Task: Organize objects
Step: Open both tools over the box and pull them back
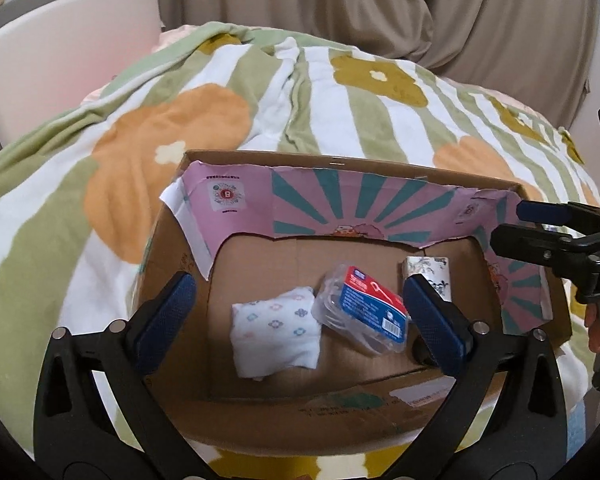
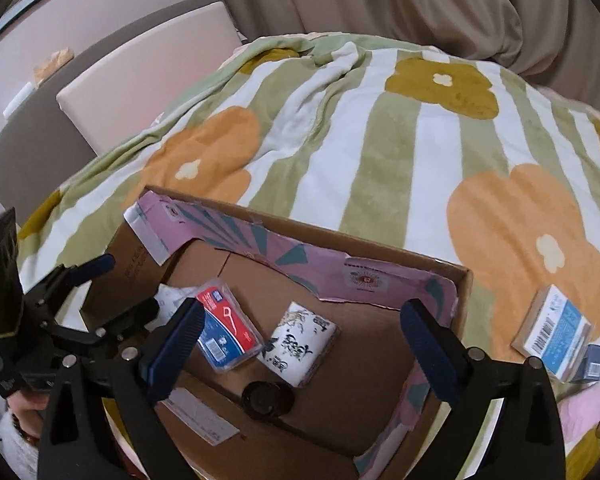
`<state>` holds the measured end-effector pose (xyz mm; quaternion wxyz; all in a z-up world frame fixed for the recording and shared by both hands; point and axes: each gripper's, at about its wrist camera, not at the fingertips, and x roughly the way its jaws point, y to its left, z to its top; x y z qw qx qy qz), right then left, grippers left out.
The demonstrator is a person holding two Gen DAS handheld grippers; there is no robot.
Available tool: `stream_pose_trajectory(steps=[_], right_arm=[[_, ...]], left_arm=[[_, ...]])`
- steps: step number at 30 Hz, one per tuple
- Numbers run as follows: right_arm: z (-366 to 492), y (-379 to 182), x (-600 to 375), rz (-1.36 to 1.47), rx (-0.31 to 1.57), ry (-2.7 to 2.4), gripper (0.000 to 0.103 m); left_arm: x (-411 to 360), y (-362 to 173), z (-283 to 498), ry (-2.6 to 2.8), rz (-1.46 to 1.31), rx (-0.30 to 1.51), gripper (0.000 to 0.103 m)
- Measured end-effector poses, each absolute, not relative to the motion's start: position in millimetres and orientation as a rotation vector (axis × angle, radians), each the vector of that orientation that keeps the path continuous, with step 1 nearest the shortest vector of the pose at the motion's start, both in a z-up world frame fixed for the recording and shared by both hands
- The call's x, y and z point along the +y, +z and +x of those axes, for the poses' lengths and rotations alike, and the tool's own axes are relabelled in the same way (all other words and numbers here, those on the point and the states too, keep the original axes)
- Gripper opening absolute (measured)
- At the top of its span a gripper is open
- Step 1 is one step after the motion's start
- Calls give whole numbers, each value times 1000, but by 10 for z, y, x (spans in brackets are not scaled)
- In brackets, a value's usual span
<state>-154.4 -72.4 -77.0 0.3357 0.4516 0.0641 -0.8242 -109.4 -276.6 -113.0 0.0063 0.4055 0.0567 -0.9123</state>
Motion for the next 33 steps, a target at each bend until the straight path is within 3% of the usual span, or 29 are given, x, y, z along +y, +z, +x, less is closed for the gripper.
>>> stream_pose_trajectory(steps=[15, 33], right_arm=[[-1349, -697, -643, 1142, 176, -2163, 98], [-1213, -137, 104, 1020, 118, -2272, 98]], left_arm=[[-2657, -1014, -898, -2872, 1239, 209, 103], [-1958, -527, -792, -2976, 1185, 156, 103]])
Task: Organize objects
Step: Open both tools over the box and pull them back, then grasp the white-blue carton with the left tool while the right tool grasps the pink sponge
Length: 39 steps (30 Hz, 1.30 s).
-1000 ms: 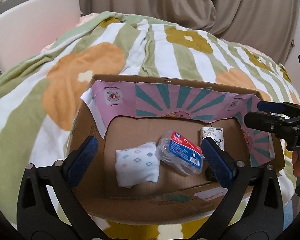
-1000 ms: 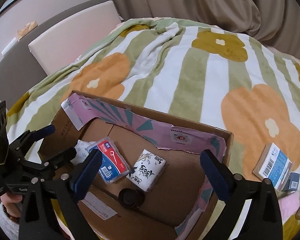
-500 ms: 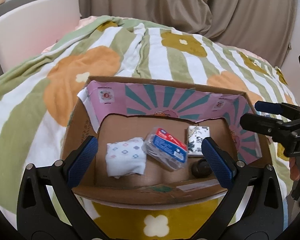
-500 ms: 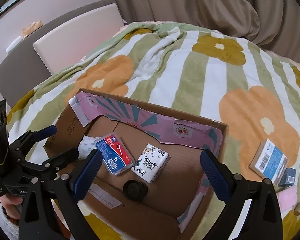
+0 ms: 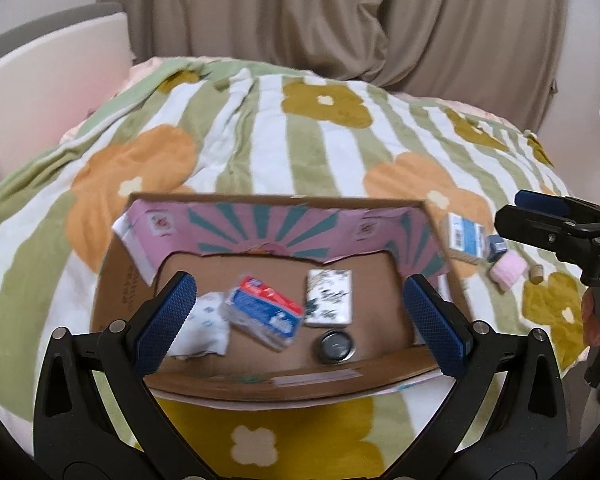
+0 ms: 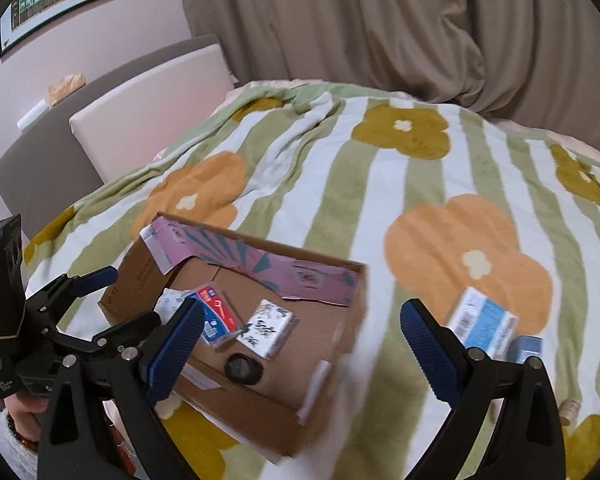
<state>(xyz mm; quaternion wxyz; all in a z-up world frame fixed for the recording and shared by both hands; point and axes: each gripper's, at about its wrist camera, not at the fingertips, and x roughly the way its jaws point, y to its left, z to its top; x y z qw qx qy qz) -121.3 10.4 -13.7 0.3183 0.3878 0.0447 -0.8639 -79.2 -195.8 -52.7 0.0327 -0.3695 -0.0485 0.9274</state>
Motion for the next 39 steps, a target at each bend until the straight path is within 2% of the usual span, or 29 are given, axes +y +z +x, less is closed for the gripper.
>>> stream_pose_trajectory(steps=[12, 21, 25, 30, 39], right_arm=[[-1055, 153, 1097, 947, 139, -2417, 102], [-924, 28, 1717, 1003, 174, -2451, 102], [-867, -124, 2025, 1018, 149, -2502, 102], [-802, -310, 2240, 1029, 245, -2525, 102], [-931, -639, 2368, 1093, 260, -2473, 102]], left_arm=[[-1179, -243, -833, 2776, -1074, -133, 103], [-530, -191, -948, 2693, -1094, -113, 103], [-239, -261, -1038, 2660, -1136, -86, 103], [127, -452, -1202, 2617, -1202, -71, 103], [618, -862, -1549, 2558, -1306, -5, 103]])
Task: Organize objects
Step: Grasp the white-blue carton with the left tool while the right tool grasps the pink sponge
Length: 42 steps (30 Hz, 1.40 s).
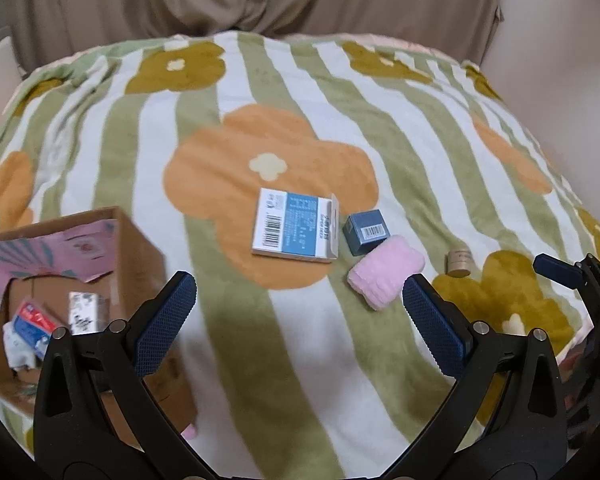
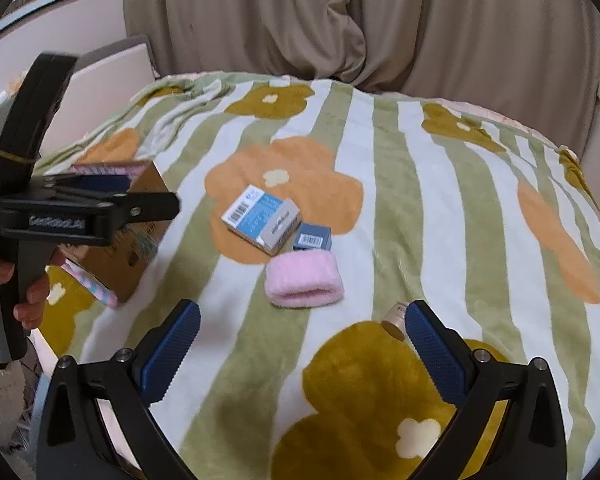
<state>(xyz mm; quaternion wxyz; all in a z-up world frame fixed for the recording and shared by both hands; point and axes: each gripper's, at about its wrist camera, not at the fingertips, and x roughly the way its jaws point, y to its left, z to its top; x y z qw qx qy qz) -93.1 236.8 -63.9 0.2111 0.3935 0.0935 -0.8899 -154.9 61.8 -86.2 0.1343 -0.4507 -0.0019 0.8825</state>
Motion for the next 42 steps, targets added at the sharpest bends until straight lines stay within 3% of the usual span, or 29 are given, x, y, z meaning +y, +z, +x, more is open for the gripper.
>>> stream_pose_trajectory(steps=[18, 33, 35, 38, 42], right_arm=[[-1546, -1350, 2127, 1199, 358, -2394, 102], [-1838, -1621, 2000, 1215, 385, -2390, 102], [-1854, -1635, 1988, 1216, 392, -2392, 102], [-1869, -1643, 1988, 1220, 382, -2383, 97], [-1873, -1660, 1989, 1227, 351, -2354, 80]], left_arm=[[988, -1795, -2377, 2440, -1514, 143, 103], [1051, -2000, -2654, 2435, -1532, 159, 103], [1063, -2004, -2679, 2436, -1533, 165, 96], [1067, -2003, -2705, 2431, -1529, 167, 88], [1082, -1997, -2701, 2430, -1524, 180, 88]])
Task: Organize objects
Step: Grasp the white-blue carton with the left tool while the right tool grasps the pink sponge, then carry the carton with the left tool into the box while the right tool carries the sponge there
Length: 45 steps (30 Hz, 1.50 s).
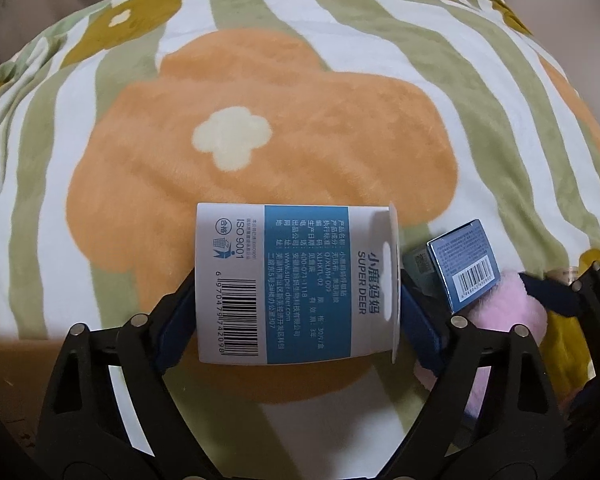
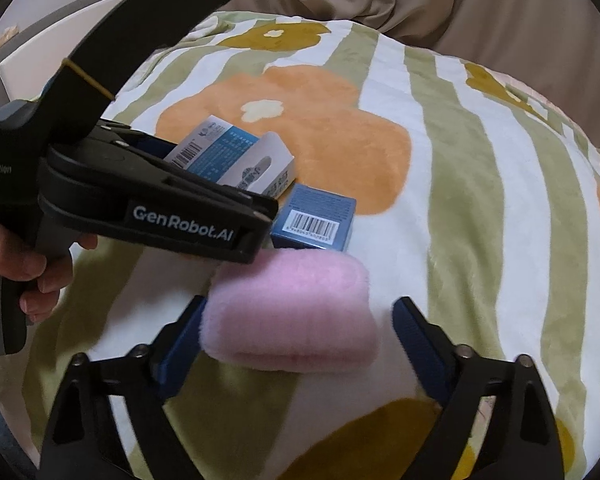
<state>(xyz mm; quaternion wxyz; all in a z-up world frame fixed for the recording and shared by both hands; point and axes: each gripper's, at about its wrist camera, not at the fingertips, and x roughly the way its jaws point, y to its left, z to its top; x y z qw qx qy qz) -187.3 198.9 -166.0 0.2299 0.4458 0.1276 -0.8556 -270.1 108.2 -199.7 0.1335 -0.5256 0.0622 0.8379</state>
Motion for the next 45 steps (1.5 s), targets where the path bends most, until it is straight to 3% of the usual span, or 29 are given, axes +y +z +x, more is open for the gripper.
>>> stream_pose_trajectory(steps=[1, 10, 21, 45], right_arm=[[-1872, -1661, 1987, 1228, 342, -2346, 73], [-1842, -1595, 1999, 1211, 296, -2340, 57], [-1757, -1473, 2035, 1191, 269, -2350, 46], [-1190, -591, 2051, 1015, 272, -2444, 45]], left_arm=[[1072, -1993, -2698, 2430, -1523, 181, 88], [1061, -1897, -2668, 2435, -1509, 176, 88], [1038, -1667, -2551, 2453, -1467, 170, 88], [757, -579, -1874, 2576, -1248, 90, 88]])
